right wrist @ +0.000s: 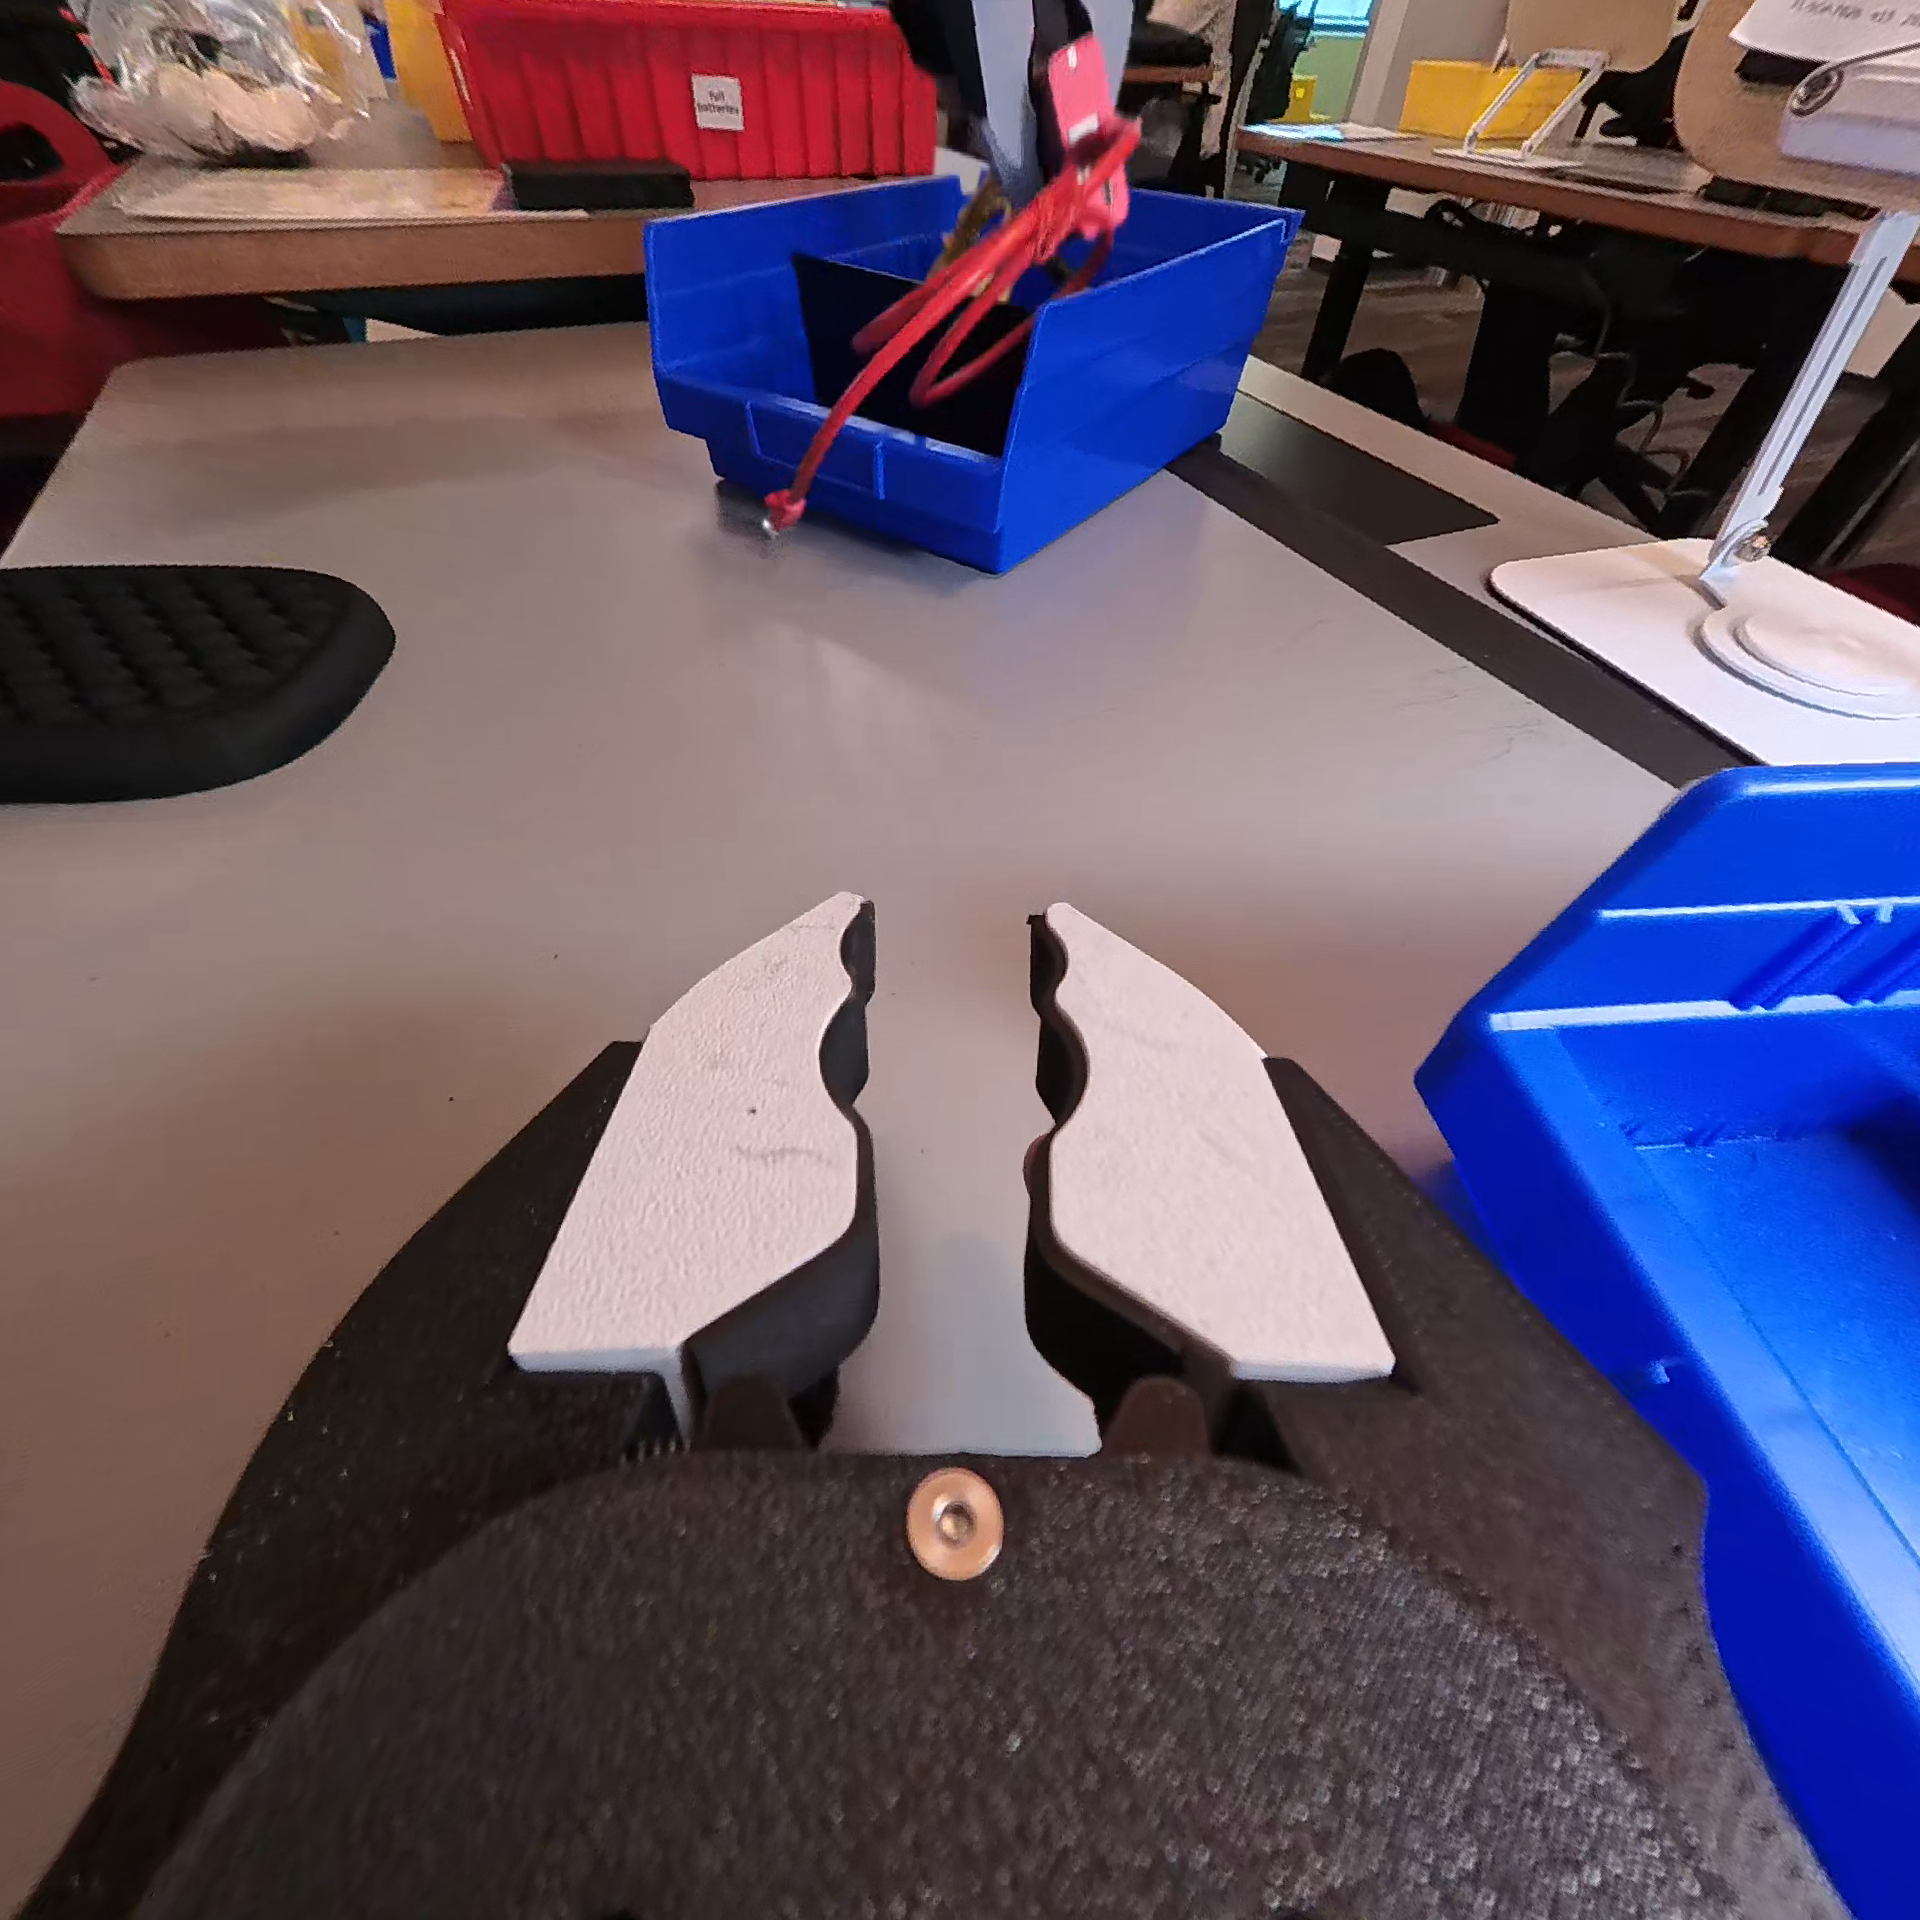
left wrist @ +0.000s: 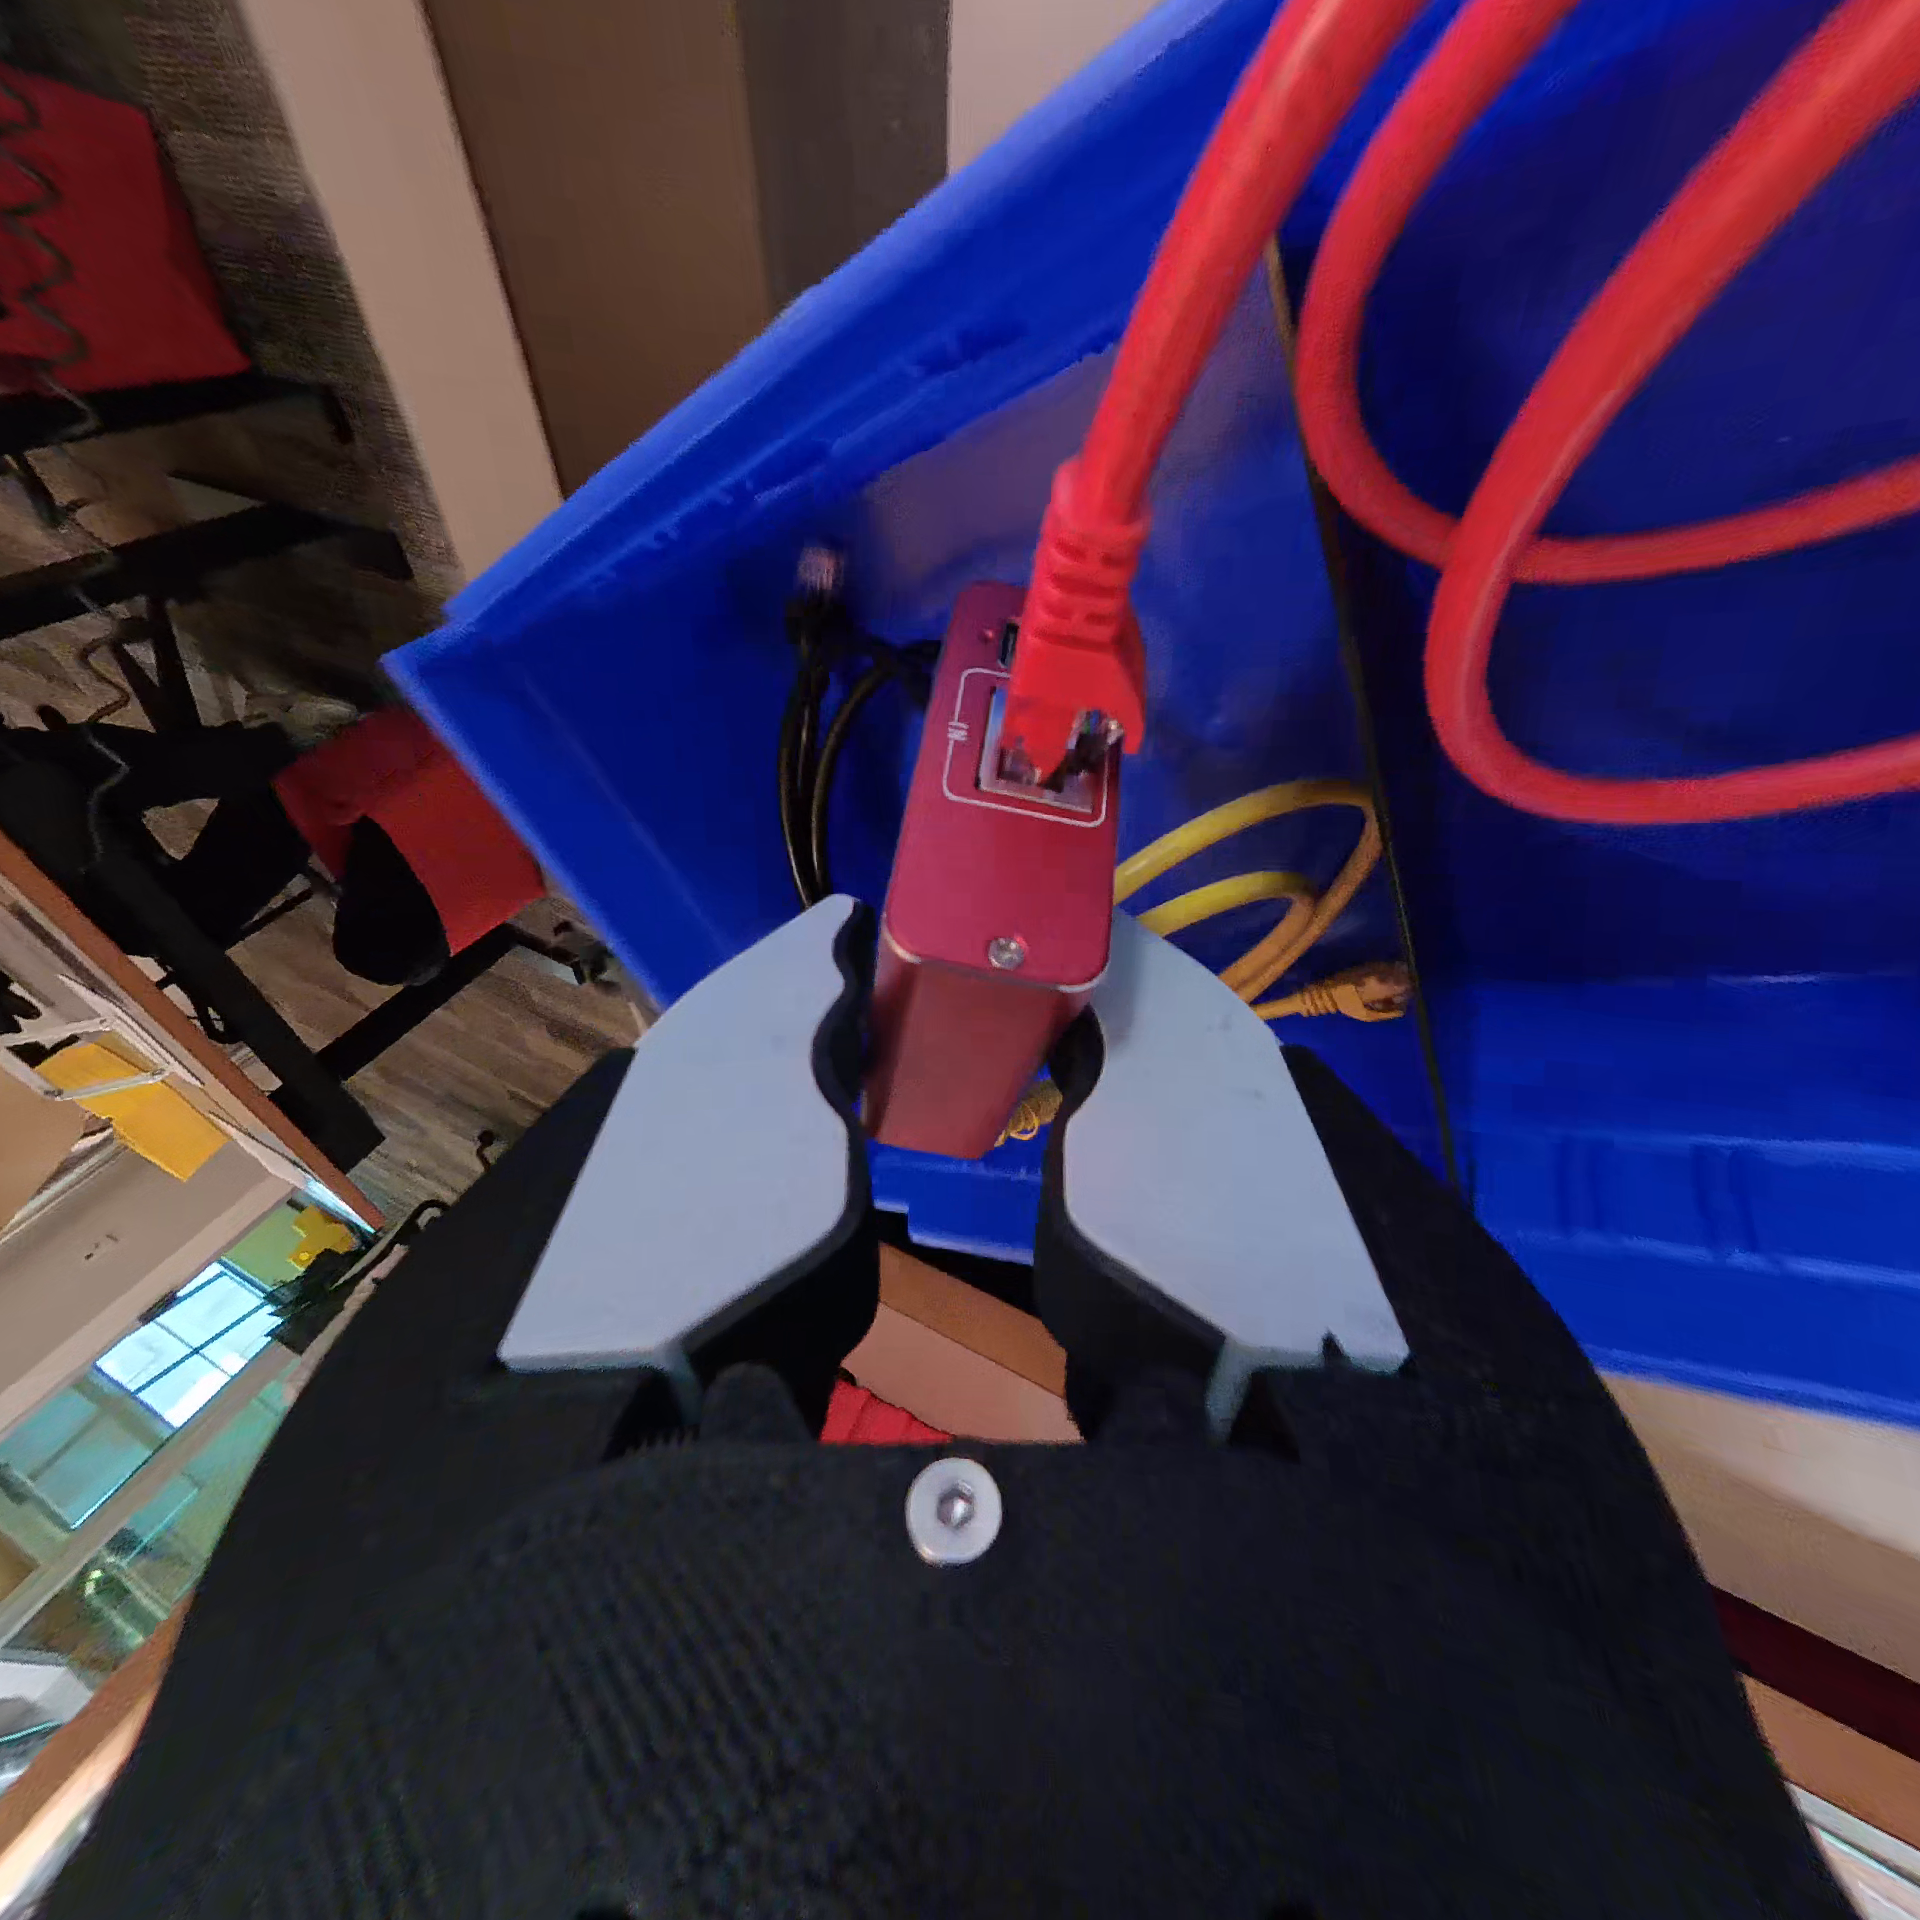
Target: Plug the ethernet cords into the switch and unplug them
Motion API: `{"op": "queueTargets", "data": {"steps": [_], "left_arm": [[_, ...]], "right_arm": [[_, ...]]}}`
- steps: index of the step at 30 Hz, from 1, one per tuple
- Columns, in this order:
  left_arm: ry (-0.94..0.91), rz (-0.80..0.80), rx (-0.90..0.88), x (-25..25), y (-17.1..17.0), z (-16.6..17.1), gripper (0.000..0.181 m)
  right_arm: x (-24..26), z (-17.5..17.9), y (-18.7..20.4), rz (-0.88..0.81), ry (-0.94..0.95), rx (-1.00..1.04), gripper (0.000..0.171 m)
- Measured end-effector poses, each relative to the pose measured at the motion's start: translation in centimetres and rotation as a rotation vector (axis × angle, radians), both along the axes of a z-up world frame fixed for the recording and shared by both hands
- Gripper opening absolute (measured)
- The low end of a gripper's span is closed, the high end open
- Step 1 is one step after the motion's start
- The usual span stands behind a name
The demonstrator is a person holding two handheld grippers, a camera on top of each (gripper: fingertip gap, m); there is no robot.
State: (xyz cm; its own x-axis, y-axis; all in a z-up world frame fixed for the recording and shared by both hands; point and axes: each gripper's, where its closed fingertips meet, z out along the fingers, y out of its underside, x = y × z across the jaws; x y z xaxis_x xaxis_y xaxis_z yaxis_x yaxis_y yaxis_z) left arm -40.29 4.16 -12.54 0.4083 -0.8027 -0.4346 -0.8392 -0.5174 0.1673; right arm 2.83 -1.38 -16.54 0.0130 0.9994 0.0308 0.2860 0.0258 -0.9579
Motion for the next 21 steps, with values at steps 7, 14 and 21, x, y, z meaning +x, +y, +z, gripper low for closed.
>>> {"op": "queueTargets", "data": {"steps": [7, 14, 21], "left_arm": [[-0.122, 0.030, 0.248, 1.1, -1.3, 10.0, 0.030], [-0.374, 0.031, 0.622, 4.7, -1.7, 19.4, 0.030], [-0.920, -0.093, 0.929, 14.3, -2.7, 26.0, 0.030]], "right_arm": [[-0.2, 0.2, -0.5, -0.002, 0.001, 0.024, 0.025], [-0.8, 1.4, -0.4, -0.032, 0.030, 0.028, 0.024], [-2.0, 10.3, 1.3, -0.107, 0.203, 0.078, 0.024]]}}
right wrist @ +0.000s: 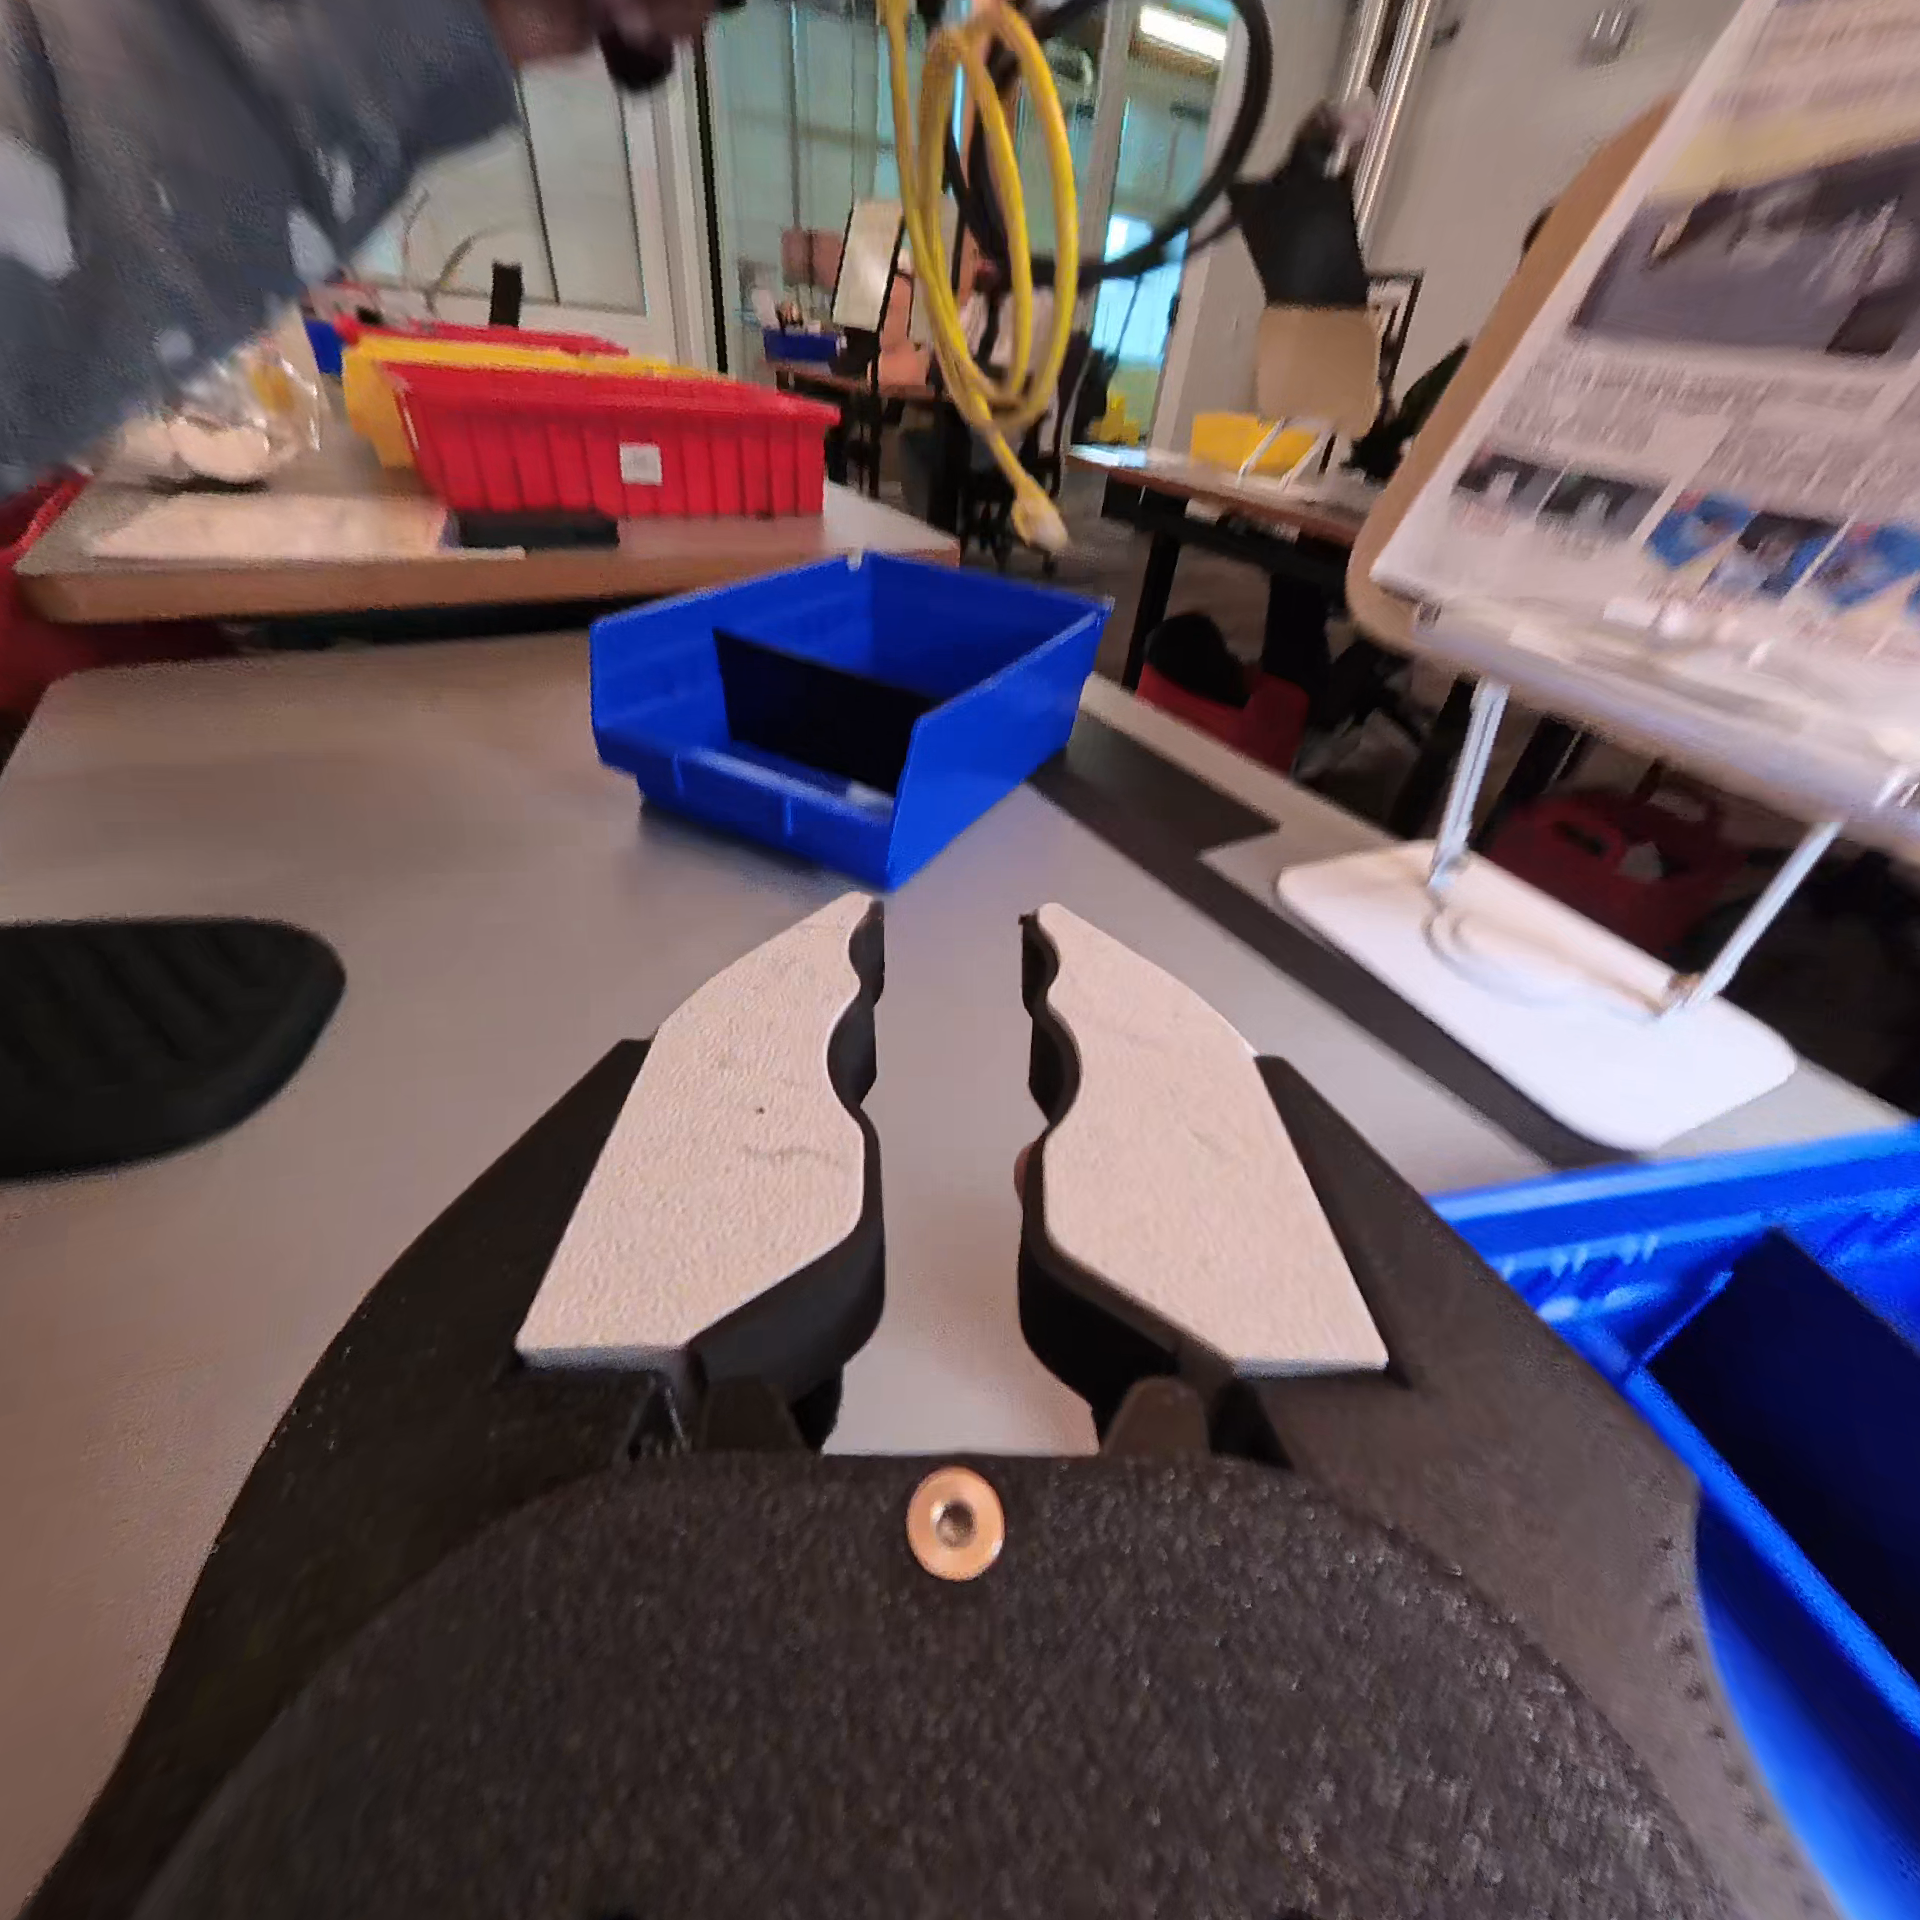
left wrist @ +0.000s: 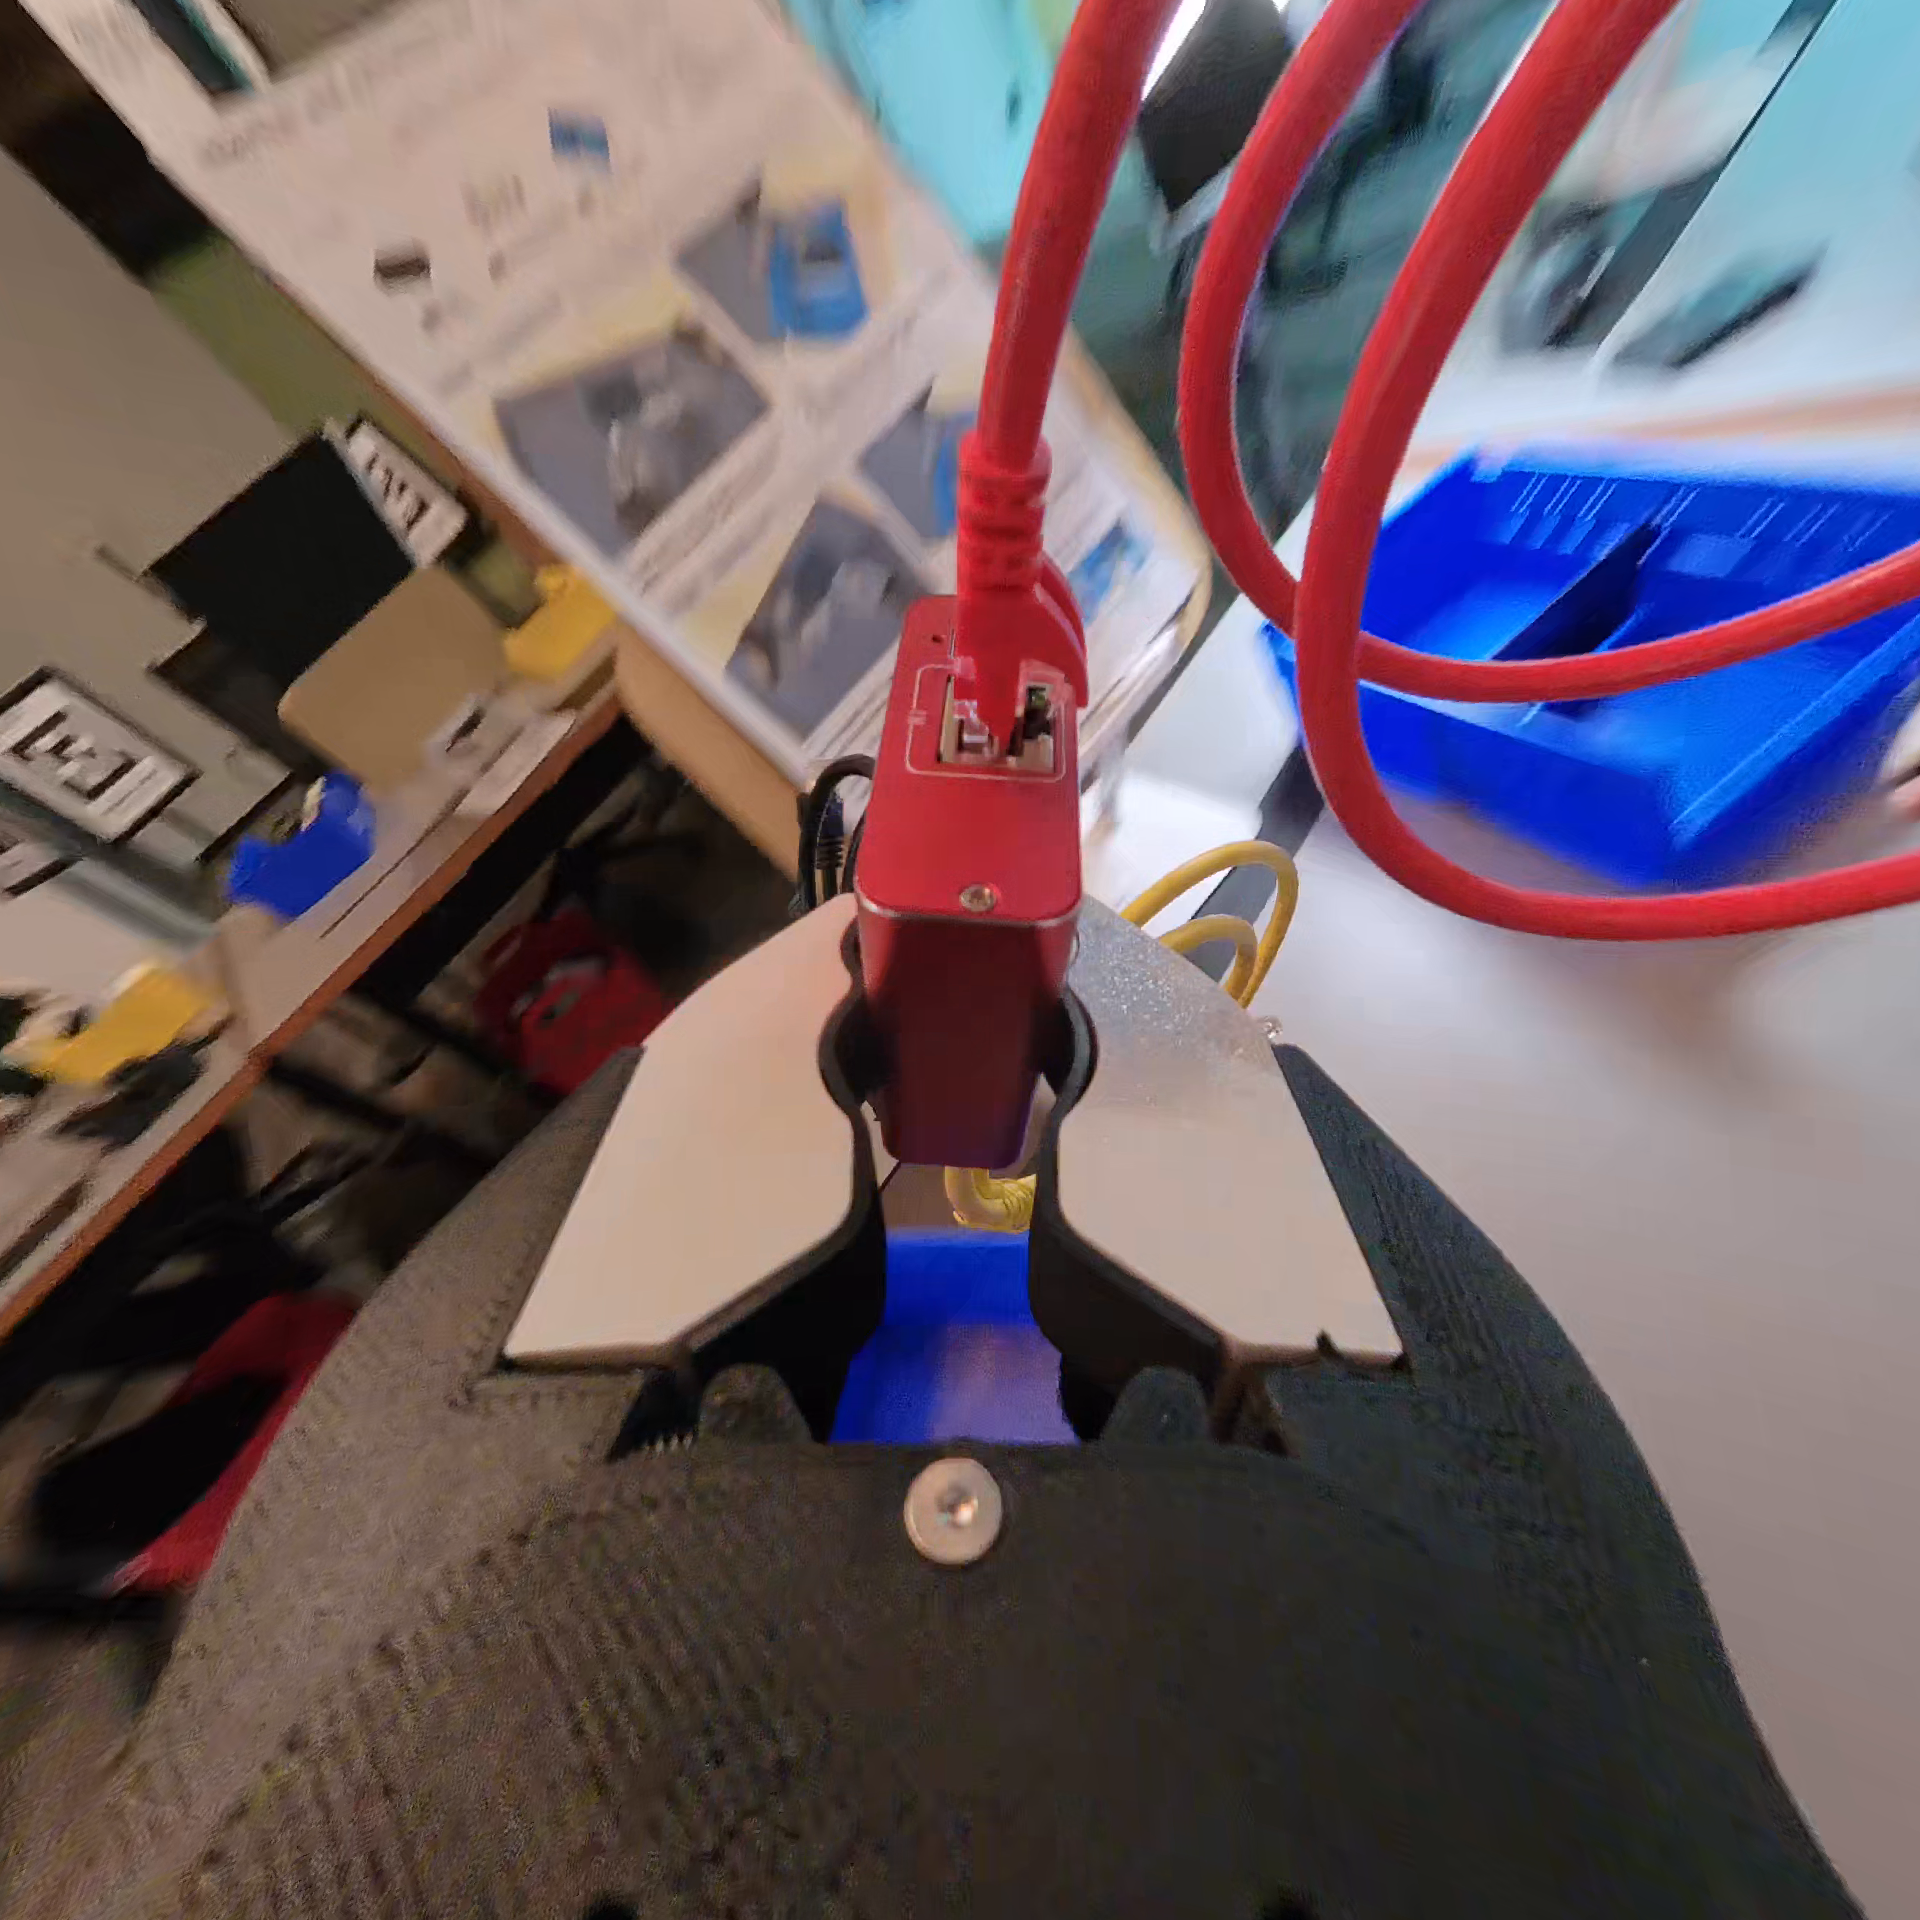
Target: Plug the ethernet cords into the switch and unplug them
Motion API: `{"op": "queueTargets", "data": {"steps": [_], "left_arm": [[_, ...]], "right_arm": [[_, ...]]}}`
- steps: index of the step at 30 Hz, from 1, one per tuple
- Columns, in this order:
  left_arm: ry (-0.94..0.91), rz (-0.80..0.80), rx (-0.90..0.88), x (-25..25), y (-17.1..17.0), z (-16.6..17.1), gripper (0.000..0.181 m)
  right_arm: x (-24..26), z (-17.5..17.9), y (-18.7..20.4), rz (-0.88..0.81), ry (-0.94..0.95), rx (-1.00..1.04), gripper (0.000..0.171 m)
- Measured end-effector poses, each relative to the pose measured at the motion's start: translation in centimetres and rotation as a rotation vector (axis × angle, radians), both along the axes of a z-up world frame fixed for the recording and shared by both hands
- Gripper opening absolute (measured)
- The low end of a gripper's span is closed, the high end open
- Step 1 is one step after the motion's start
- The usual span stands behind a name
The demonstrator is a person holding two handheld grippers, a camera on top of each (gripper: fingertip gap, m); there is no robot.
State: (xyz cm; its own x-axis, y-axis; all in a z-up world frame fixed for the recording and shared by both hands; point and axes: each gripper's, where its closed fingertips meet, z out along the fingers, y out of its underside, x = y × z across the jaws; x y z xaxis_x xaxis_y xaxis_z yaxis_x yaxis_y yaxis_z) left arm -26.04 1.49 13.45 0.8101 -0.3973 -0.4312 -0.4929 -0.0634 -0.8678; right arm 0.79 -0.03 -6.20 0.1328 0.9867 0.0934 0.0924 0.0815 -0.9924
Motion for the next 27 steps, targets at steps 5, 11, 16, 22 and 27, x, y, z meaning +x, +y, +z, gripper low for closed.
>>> {"op": "queueTargets", "data": {"steps": [5, 11, 16, 22, 27], "left_arm": [[-0.337, -0.233, 0.130, 7.5, -1.0, 0.4, 0.029], [-0.524, -0.440, 0.075, 15.2, -1.7, -4.4, 0.030], [-0.438, -0.583, -0.099, 21.0, -2.2, -10.8, 0.029], [-0.259, -0.686, -0.243, 25.8, -3.6, -14.6, 0.029], [-0.146, -0.694, -0.283, 27.1, -4.5, -16.2, 0.029]], "right_arm": [[-1.5, 9.7, -0.8, -0.001, 0.191, 0.087, 0.024], [-0.6, 16.2, -2.9, -0.010, 0.274, 0.214, 0.026], [-0.4, 12.5, -3.0, -0.002, -0.020, 0.352, 0.040], [-1.3, 8.4, -1.6, 0.044, -0.168, 0.346, 0.045], [-1.9, 6.4, -3.8, 0.218, -0.203, 0.305, 0.033]]}}
